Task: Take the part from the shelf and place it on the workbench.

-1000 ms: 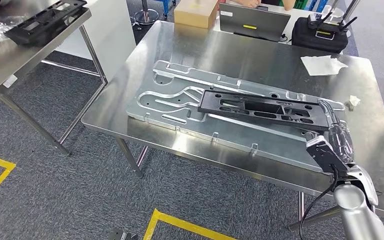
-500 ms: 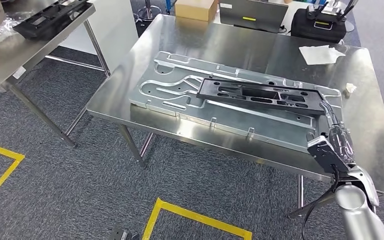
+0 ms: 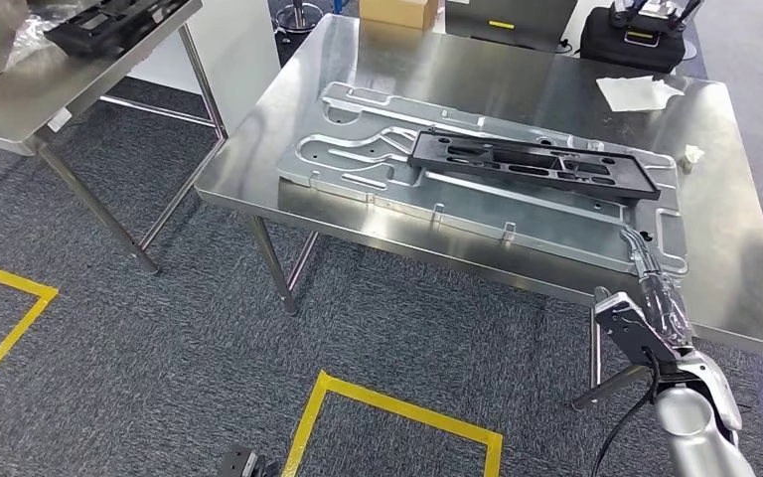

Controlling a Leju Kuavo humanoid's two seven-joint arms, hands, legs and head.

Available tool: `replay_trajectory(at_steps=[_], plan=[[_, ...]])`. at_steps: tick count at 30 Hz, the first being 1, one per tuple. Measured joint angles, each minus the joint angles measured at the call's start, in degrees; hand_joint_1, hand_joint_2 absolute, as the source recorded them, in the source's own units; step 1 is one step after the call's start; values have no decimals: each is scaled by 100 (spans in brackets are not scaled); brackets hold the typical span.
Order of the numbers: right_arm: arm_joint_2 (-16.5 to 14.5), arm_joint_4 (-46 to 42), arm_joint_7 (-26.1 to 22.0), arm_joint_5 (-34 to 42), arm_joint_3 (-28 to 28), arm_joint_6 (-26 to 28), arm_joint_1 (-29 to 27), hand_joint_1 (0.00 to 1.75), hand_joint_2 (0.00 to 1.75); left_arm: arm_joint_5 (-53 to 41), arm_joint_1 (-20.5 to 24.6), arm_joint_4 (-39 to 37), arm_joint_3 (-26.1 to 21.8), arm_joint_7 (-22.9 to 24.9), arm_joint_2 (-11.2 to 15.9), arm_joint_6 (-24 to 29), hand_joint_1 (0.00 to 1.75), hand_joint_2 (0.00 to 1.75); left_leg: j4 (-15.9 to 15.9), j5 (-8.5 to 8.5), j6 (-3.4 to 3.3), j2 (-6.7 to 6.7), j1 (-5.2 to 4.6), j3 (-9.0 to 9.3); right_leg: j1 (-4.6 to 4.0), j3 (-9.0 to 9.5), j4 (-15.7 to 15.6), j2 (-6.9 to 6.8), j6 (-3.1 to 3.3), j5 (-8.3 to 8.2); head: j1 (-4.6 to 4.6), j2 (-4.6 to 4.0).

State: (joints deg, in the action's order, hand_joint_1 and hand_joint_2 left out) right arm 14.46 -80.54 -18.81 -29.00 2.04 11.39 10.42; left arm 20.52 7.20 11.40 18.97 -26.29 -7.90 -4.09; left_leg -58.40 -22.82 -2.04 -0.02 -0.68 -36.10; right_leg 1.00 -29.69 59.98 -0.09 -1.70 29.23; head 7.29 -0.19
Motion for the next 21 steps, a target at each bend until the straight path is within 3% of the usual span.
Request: replay_trajectory(at_steps=[2,4,6,8,9,10,11,13,15,16,18,20,21], plan=[[-51,-2,5,-15,-15,1,-20,0,0,-1,1,1,0,-12,-7,0,0,0,-10,72,68,-1,1,-32,-43,144,-273,-1,62,68,2,-1],[-105,-1,6,-11,-27,-8,-68,0,0,-2,-27,1,0,-43,-7,0,0,0,-21,77,143,-9,9,-61,-31,92,-310,-15,134,-22,3,-1],[-151,-2,2,20,-35,-33,-135,0,0,-3,-64,1,0,-84,-6,2,0,0,-301,-263,218,-17,23,-182,2,-4,-342,-35,207,-144,3,-1],[-174,-9,-4,79,-38,-72,-222,0,0,-5,-87,1,0,-109,-5,7,0,0,-976,-824,278,-17,57,-370,7,-142,-335,-46,238,-254,3,-1],[-178,-14,-8,106,-38,-97,-273,0,0,-7,-94,1,0,-115,-4,11,0,0,-1321,-990,298,-16,72,-431,7,-220,-328,-50,236,-309,3,-1],[-181,-20,-13,131,-38,-129,-317,0,44,-6,-100,1,0,-117,-4,18,0,0,-1546,-1013,313,-16,84,-432,9,-302,-318,-54,230,-363,3,0],[-186,-25,-19,150,-38,-172,-347,0,87,-3,-107,1,0,-119,-3,25,0,0,-1589,-904,319,-15,92,-347,11,-387,-302,-56,219,-417,3,0],[-192,-28,-44,181,-38,-271,-357,0,175,9,-115,1,0,-124,-1,42,0,0,-1098,-596,301,-16,99,109,17,-542,-264,-53,185,-516,3,0],[-192,-26,-95,230,-38,-356,-327,0,175,18,-104,1,0,-136,2,60,0,0,-271,-604,242,-20,81,683,6,-635,-236,-47,126,-602,3,0],[-192,-21,-126,264,-39,-386,-301,0,175,20,-96,1,0,-142,2,69,0,0,8,-673,205,-24,67,850,1,-653,-234,-48,91,-646,3,-1],[-192,-1,-193,341,-41,-420,-254,0,87,20,-95,1,0,-148,0,92,0,0,187,-703,114,-28,44,900,-1,-666,-254,-54,9,-739,2,-1],[-192,26,-251,393,-42,-415,-238,0,0,19,-103,1,0,-145,-4,121,0,0,206,-589,2,-11,48,820,19,-723,-173,-47,-56,-625,2,-1],[-191,39,-277,400,-42,-395,-240,0,0,17,-103,1,0,-144,-6,133,0,0,222,-520,-54,-1,54,764,27,-792,-7,-41,-74,-417,1,-1]])
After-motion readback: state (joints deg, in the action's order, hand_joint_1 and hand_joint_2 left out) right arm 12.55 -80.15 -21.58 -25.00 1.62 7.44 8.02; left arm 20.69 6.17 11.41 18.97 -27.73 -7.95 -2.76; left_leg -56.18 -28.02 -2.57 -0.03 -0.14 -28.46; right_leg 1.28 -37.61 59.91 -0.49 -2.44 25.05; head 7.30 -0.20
